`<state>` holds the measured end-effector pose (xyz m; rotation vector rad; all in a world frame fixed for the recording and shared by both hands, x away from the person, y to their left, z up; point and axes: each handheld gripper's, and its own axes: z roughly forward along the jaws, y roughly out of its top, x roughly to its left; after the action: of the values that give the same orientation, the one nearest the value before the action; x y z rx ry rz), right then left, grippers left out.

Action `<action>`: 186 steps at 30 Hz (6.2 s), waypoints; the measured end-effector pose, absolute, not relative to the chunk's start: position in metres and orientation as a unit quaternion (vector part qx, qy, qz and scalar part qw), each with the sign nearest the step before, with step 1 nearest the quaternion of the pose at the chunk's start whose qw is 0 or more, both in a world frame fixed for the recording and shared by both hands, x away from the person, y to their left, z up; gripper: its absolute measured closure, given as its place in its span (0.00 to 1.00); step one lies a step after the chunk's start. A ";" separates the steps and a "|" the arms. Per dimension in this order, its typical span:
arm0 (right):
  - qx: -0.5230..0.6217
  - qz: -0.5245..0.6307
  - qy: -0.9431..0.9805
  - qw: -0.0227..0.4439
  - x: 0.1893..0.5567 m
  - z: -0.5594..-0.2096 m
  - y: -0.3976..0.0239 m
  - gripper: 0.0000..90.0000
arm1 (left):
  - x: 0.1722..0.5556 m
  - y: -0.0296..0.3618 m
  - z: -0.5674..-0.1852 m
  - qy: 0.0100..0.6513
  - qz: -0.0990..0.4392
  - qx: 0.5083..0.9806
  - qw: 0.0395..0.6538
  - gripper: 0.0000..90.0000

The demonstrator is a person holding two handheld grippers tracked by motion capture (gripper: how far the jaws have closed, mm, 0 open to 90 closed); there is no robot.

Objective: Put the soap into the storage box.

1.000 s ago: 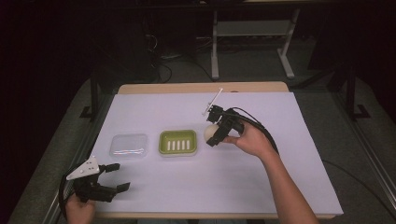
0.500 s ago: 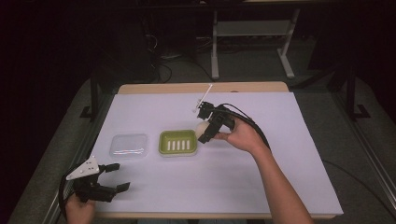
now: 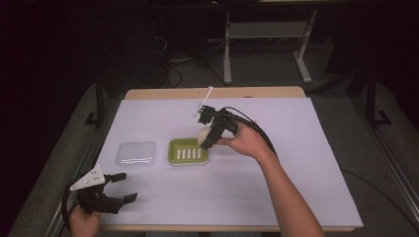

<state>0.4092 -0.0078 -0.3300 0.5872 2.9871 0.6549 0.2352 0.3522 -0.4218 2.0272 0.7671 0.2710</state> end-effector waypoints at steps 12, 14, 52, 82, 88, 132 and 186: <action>0.179 0.203 0.963 0.010 0.413 -0.332 0.012 0.26 | 0.234 0.352 -0.421 0.317 0.108 0.822 0.460 0.14; 0.177 0.202 0.963 0.010 0.414 -0.334 0.015 0.26 | 0.234 0.352 -0.421 0.317 0.109 0.821 0.462 0.14; 0.174 0.202 0.964 0.005 0.422 -0.355 0.050 0.26 | 0.234 0.353 -0.421 0.317 0.111 0.820 0.464 0.14; 0.175 0.183 0.967 0.005 0.424 -0.372 0.063 0.26 | 0.234 0.353 -0.421 0.314 0.110 0.823 0.460 0.14; 0.175 0.179 0.968 0.007 0.424 -0.375 0.065 0.26 | 0.234 0.353 -0.421 0.313 0.110 0.823 0.461 0.14; 0.174 0.154 0.973 0.013 0.423 -0.390 0.076 0.26 | 0.235 0.353 -0.421 0.313 0.109 0.823 0.461 0.14; 0.179 0.162 0.970 0.014 0.425 -0.388 0.073 0.28 | 0.235 0.353 -0.421 0.312 0.110 0.824 0.460 0.14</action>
<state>0.4250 0.0734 -0.3879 0.5567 3.0217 0.5055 0.2345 0.3533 -0.4207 2.0268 0.7685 0.2715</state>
